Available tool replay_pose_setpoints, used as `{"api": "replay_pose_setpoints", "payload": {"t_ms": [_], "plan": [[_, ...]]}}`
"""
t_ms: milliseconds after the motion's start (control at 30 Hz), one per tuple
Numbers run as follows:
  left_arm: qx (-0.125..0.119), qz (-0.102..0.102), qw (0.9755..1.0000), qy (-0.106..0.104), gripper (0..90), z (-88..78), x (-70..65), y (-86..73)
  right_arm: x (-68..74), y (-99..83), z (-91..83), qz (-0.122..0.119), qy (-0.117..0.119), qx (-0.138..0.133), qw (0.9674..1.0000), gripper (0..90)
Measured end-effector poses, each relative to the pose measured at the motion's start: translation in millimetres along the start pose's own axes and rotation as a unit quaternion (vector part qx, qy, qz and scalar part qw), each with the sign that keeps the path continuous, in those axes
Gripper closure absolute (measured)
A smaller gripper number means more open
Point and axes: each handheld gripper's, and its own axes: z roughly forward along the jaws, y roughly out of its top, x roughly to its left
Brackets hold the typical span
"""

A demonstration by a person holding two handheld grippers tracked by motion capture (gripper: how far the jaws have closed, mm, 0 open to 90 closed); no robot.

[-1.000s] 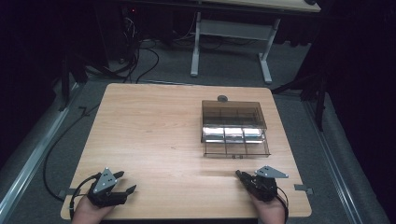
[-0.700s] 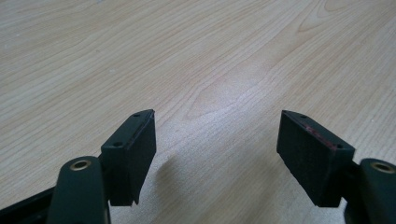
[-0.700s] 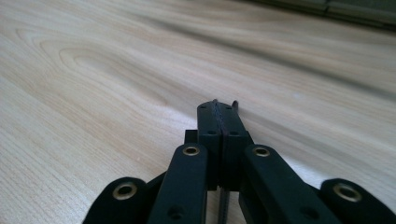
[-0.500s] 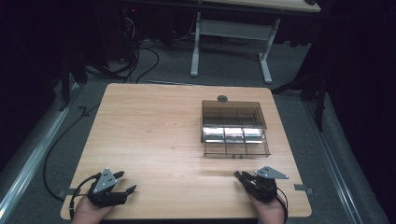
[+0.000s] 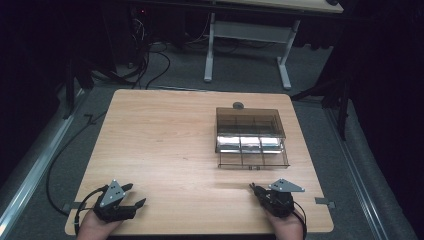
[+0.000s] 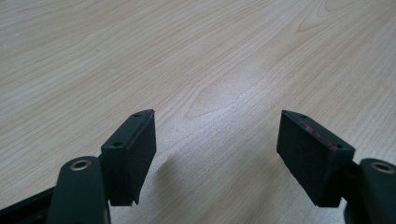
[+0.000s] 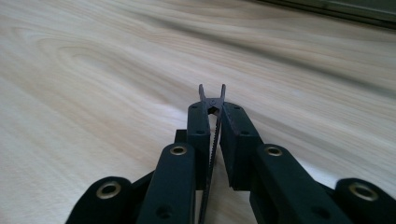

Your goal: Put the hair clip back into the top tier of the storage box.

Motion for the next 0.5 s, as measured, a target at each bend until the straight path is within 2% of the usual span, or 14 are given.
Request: {"api": "replay_pose_setpoints", "payload": {"t_ms": [233, 300, 400, 500], "plan": [[0.0, 0.0, 1.0, 0.001, 28.8, 0.2, -0.3, 0.0, 15.7, 0.2, 5.2, -0.02, 0.037, 0.013, 0.999, 82.6], [0.001, 0.0, 1.0, 0.001, 28.8, 0.1, -0.4, 0.1, 18.9, -0.9, 8.2, -0.026, 0.04, 0.021, 0.9986, 82.5], [0.001, 0.0, 1.0, 0.001, 28.9, 0.3, -0.4, 0.1, 20.2, -1.5, 8.7, -0.021, 0.046, 0.024, 0.9984, 82.4], [0.001, 0.0, 1.0, 0.001, 28.8, 0.4, -0.4, 0.1, 19.9, -1.4, 7.0, -0.023, 0.045, 0.015, 0.9986, 78.4]]}}
